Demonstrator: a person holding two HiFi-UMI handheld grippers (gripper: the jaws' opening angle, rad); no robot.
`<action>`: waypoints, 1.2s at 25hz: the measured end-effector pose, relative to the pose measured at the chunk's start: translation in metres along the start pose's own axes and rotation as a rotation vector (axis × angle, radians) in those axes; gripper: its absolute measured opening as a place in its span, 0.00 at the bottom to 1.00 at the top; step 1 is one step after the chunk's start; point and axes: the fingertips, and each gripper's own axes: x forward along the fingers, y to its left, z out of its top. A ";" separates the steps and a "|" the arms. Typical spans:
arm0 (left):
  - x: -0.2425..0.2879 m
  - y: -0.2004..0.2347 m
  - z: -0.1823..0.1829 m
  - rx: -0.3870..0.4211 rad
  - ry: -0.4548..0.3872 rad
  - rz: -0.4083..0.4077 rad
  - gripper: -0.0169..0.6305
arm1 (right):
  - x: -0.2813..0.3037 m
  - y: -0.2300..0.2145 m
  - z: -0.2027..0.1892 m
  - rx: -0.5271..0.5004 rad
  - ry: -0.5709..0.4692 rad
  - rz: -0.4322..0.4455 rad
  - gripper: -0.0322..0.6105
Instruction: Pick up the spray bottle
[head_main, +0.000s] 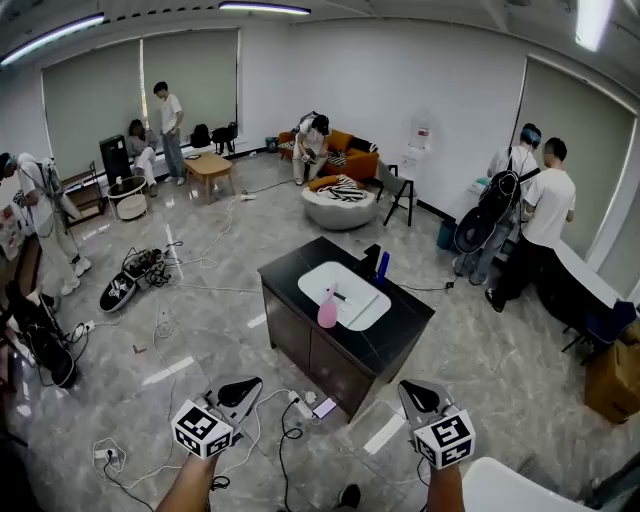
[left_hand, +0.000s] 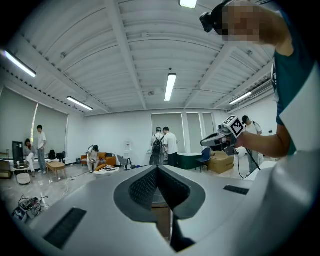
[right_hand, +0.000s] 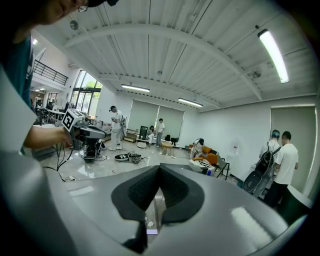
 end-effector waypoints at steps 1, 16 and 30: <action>0.003 0.002 0.001 -0.003 0.000 0.015 0.03 | 0.007 -0.005 0.001 -0.003 -0.004 0.019 0.07; 0.080 -0.013 0.008 -0.020 0.031 0.195 0.03 | 0.065 -0.094 -0.014 -0.037 -0.025 0.229 0.07; 0.131 -0.046 0.013 -0.014 0.058 0.279 0.03 | 0.066 -0.161 -0.038 -0.026 -0.051 0.297 0.07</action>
